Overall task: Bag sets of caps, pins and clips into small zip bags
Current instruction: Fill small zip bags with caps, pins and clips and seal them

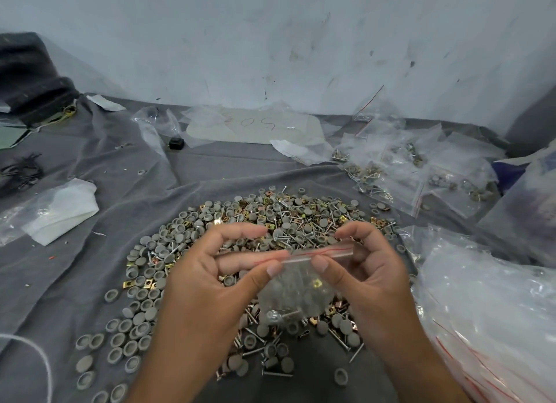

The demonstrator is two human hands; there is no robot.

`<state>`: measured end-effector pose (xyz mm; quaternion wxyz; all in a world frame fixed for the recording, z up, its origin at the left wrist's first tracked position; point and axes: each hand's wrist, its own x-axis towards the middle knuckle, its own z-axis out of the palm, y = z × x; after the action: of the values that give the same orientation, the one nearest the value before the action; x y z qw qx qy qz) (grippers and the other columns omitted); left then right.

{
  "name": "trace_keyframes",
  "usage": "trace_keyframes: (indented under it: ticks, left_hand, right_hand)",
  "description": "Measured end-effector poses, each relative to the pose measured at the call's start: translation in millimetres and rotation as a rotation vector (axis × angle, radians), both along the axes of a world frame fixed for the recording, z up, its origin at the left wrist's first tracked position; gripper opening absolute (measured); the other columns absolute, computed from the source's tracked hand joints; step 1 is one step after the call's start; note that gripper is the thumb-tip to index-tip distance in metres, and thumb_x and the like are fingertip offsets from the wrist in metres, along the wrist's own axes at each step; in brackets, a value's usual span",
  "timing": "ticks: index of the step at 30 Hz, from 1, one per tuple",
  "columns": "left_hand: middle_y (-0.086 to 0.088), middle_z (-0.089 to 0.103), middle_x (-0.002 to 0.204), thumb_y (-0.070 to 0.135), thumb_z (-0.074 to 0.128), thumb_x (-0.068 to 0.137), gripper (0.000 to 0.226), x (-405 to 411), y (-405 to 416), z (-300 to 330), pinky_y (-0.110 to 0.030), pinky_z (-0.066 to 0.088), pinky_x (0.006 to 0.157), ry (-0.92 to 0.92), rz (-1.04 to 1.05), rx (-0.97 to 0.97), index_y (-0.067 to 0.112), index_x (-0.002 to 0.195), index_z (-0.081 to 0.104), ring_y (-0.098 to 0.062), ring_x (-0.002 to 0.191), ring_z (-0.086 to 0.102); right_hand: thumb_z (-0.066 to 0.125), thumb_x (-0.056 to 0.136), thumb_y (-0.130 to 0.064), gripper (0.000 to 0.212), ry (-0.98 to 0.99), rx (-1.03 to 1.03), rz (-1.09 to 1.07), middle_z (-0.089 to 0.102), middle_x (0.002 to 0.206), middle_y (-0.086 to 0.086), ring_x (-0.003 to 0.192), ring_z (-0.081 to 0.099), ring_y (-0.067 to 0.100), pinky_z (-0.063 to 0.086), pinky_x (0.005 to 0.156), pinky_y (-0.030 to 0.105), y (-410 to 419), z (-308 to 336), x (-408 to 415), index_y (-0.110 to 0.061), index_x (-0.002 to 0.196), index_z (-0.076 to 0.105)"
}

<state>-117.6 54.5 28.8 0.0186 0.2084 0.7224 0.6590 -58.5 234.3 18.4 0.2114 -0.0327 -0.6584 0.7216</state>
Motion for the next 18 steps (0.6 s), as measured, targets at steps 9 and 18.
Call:
trace_keyframes:
  ticks: [9,18]
  left_hand:
    - [0.013,0.077,0.089,0.038,0.07,0.08,0.03,-7,-6,-5,-0.039,0.055,0.083,0.066,-0.028,-0.05,0.048,0.107,0.062,-0.008,0.088,0.074]
    - [0.021,0.075,0.084,0.052,0.072,0.07,0.046,-6,-13,-5,-0.033,0.055,0.081,0.068,0.069,-0.111,0.054,0.114,0.06,-0.021,0.082,0.075]
  right_hand:
    - [0.077,0.08,-0.042,0.022,-0.13,0.414,0.117,0.073,0.092,-0.005,0.083,0.07,0.015,0.061,0.072,0.035,11,18,-1,-0.04,0.101,0.07]
    - [0.075,0.085,-0.04,0.005,-0.086,0.971,0.223,0.066,0.079,-0.027,0.08,0.065,-0.004,0.047,0.067,0.008,2,56,-24,-0.042,0.086,0.071]
